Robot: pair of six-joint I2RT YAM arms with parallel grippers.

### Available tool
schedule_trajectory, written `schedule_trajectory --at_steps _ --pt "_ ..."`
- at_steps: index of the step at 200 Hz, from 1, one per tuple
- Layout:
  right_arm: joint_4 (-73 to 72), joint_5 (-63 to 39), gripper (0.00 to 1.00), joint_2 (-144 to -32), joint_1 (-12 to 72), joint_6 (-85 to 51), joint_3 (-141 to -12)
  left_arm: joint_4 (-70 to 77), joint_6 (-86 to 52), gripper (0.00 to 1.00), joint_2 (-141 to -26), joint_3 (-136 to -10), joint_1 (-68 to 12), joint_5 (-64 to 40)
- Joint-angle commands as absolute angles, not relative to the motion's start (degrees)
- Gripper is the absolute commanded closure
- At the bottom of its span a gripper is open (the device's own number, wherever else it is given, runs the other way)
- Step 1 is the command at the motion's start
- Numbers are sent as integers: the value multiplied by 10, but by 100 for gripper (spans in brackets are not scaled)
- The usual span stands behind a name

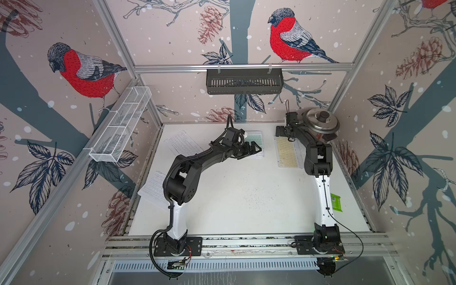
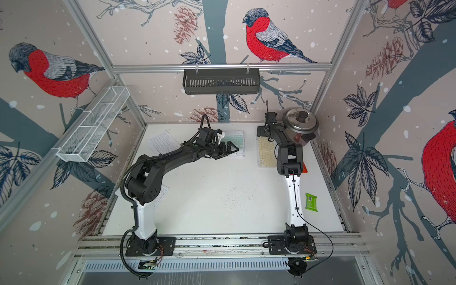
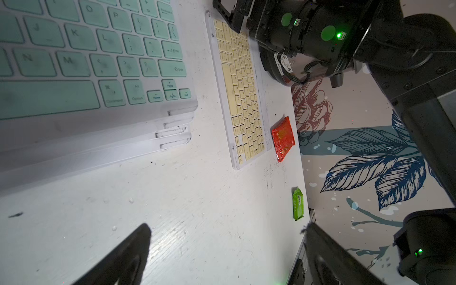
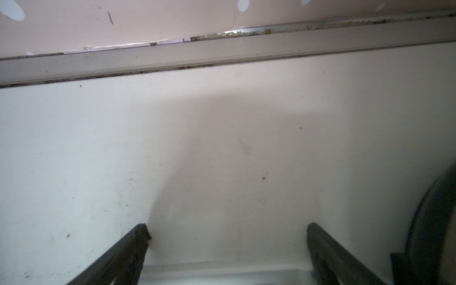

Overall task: Stack the numeric keypads
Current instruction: Move the numeric keypad to the center of the board.

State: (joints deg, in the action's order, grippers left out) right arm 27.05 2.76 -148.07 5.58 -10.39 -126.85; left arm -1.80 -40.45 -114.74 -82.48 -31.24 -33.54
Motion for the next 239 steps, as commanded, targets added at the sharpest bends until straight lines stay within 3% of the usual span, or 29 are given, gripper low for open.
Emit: schedule_trajectory --at_steps 1,86,135,195,239 --pt "337 -5 1 -1465 57 -128 -1221 10 -413 4 -1143 -817 -313 -343" --pt "234 -32 0 -1275 93 -213 -889 14 -418 4 -1092 -749 -312 -330" --pt "195 -54 0 -1173 138 -246 -731 38 -456 3 -1061 -666 -313 -380" --pt "207 -57 0 -1141 109 -222 -723 -8 -502 3 -989 -554 -383 -383" --pt "199 -64 0 -1152 100 -218 -718 76 -592 3 -1007 -532 -454 -388"
